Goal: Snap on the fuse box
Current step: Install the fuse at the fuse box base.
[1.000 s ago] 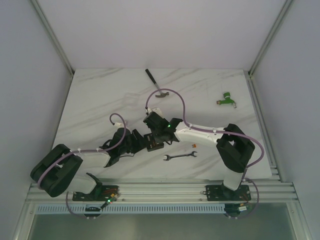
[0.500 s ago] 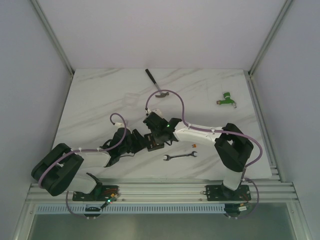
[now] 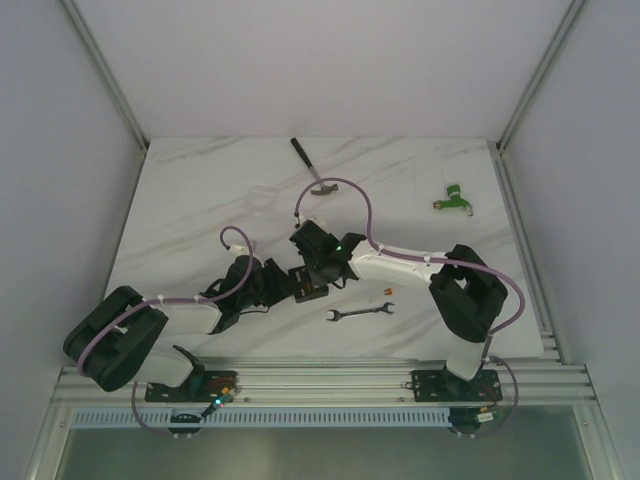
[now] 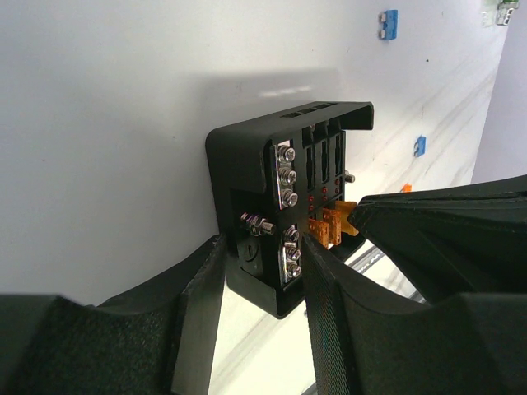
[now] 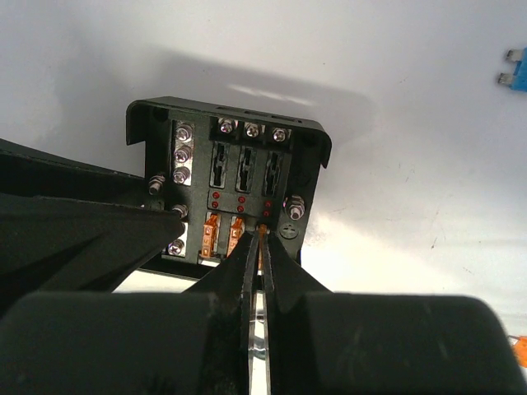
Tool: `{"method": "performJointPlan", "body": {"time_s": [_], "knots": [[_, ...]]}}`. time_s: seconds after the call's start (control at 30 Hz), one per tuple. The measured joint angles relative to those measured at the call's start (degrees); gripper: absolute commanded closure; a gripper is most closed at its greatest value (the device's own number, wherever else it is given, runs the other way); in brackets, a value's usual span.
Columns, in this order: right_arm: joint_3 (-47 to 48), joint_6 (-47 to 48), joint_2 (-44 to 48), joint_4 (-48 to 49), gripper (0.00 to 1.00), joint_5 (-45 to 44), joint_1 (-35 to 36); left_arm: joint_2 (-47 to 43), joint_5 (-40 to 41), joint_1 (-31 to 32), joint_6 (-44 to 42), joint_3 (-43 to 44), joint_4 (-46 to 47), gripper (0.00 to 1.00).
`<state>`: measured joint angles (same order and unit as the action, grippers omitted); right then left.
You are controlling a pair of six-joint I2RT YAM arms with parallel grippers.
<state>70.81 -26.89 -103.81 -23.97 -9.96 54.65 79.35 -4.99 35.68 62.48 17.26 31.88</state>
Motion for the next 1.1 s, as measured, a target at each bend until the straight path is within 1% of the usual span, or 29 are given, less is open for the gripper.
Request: {"method": "performJointPlan", "body": {"time_s": [0.17, 0.43, 0.6, 0.83, 1.1], "knots": [[-1.4, 0.1, 0.6, 1.3, 1.0, 0.7, -0.2, 0.1, 0.0, 0.0, 0.0, 0.0, 0.0, 0.51], [-6.0, -0.1, 3.2, 6.0, 1.0, 0.7, -0.5, 0.1, 0.0, 0.0, 0.0, 0.0, -0.1, 0.52], [-5.6, 0.1, 2.4, 6.1, 1.0, 0.5, -0.5, 0.1, 0.0, 0.0, 0.0, 0.0, -0.1, 0.53], [-2.7, 1.3, 0.3, 3.1, 1.0, 0.0, -0.4, 0.9, -0.2, -0.3, 0.4, 0.0, 0.7, 0.53], [-4.0, 2.0, 1.0, 4.4, 1.0, -1.9, 0.5, 1.7, -0.5, -0.4, 0.5, 0.0, 2.0, 0.54]]}}
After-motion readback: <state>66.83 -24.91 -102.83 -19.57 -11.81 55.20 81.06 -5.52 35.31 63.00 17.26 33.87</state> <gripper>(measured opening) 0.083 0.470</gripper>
